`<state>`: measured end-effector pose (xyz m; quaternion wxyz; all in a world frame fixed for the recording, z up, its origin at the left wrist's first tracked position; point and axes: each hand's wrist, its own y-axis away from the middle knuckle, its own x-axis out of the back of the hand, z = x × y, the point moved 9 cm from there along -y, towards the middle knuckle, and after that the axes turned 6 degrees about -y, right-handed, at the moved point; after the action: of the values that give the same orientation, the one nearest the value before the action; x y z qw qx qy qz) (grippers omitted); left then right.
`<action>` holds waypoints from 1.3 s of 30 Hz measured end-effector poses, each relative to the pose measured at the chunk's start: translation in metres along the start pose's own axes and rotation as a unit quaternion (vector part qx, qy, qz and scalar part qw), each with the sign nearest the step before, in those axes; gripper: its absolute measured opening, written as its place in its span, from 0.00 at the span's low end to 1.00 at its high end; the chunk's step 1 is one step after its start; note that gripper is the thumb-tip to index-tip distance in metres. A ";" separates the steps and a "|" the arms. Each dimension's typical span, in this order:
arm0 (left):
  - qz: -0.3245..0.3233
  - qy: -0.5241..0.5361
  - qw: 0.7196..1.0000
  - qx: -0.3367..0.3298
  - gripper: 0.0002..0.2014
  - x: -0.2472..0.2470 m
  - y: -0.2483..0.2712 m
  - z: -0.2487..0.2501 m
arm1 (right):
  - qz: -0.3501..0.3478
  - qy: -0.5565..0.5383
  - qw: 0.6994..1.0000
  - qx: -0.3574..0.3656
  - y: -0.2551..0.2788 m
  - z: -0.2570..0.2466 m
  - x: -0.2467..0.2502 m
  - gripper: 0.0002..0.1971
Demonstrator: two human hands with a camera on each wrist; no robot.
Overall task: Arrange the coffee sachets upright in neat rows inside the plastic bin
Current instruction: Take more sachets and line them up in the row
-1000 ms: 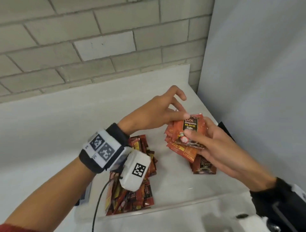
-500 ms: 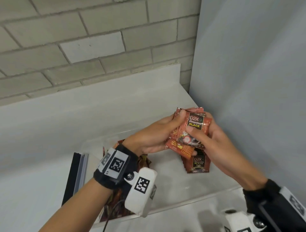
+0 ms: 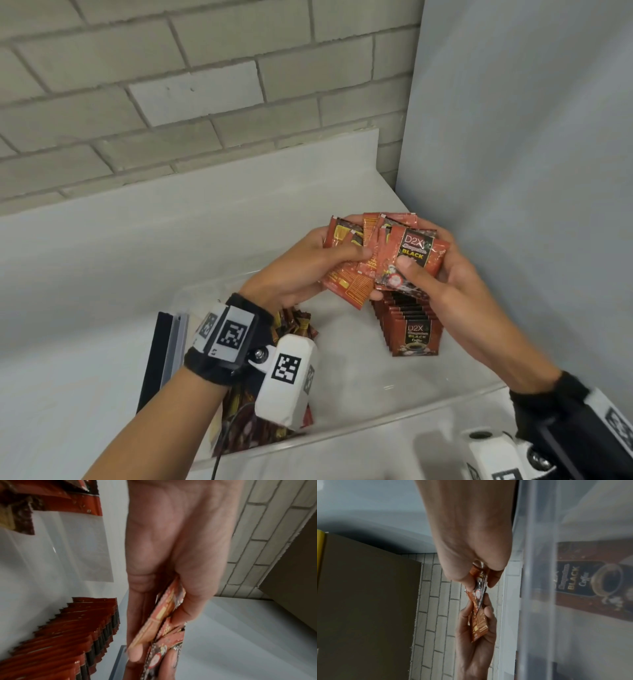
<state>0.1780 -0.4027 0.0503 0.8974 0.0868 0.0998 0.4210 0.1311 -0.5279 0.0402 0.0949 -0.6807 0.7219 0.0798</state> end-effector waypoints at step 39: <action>-0.059 0.011 0.997 0.056 0.32 -0.034 -0.002 -0.017 | -0.062 -0.013 0.997 -0.049 0.001 0.013 -0.015 0.27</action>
<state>0.1544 -0.4293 0.0374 0.9132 0.1260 0.1377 0.3623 0.1308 -0.5097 0.0311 0.0754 -0.7269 0.6724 0.1179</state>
